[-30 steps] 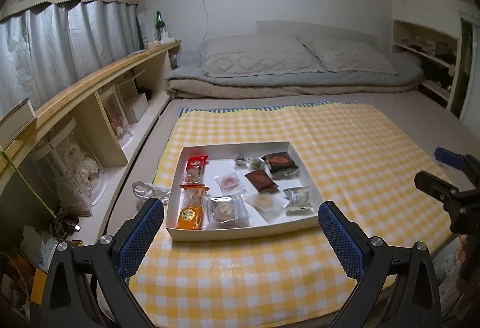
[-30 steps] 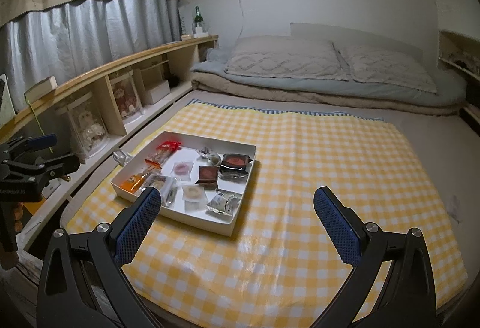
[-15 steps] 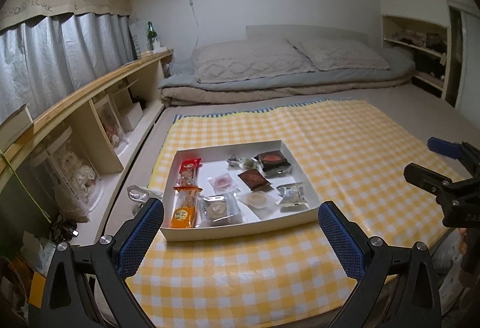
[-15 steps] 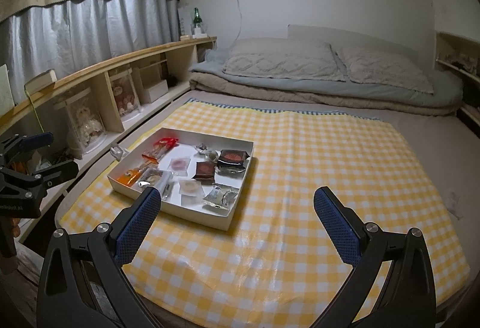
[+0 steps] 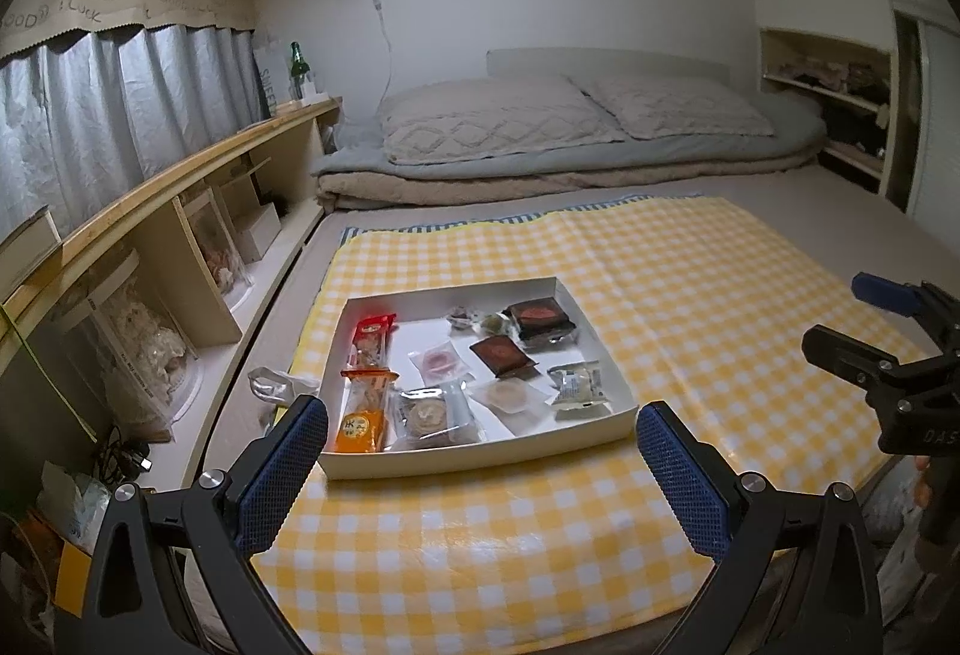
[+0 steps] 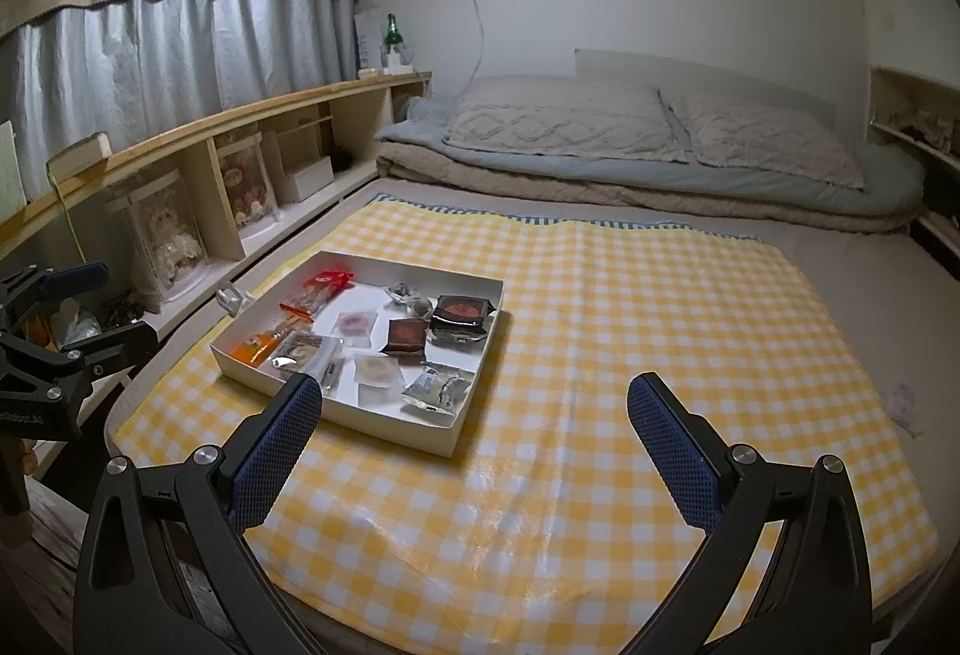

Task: Organize snacks

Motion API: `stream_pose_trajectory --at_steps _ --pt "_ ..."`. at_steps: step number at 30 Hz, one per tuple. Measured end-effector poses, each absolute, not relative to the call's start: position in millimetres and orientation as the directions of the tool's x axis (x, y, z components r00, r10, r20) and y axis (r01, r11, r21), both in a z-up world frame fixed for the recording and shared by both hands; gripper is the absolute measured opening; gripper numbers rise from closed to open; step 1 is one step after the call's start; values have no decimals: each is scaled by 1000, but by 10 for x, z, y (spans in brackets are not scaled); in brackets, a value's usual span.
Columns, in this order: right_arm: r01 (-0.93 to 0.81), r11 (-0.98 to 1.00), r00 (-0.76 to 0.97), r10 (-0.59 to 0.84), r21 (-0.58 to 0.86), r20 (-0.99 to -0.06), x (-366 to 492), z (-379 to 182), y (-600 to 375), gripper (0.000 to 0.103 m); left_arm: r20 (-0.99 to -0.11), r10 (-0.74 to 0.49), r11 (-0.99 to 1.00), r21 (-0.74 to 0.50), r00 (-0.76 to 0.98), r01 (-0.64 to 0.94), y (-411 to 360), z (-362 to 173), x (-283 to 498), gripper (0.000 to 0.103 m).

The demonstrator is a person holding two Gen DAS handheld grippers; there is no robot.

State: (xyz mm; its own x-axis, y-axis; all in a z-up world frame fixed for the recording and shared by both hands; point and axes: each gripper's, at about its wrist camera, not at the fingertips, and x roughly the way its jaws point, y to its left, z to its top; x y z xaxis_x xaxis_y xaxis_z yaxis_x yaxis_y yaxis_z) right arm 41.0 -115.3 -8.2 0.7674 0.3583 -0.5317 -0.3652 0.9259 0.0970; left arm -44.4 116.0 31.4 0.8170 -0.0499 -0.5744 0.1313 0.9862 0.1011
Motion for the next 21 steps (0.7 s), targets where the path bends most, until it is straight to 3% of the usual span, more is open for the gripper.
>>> stream_pose_trajectory --at_steps 21 --pt "-359 929 774 351 91 -528 397 -81 -1193 103 -574 -42 988 101 818 121 1112 305 -484 103"
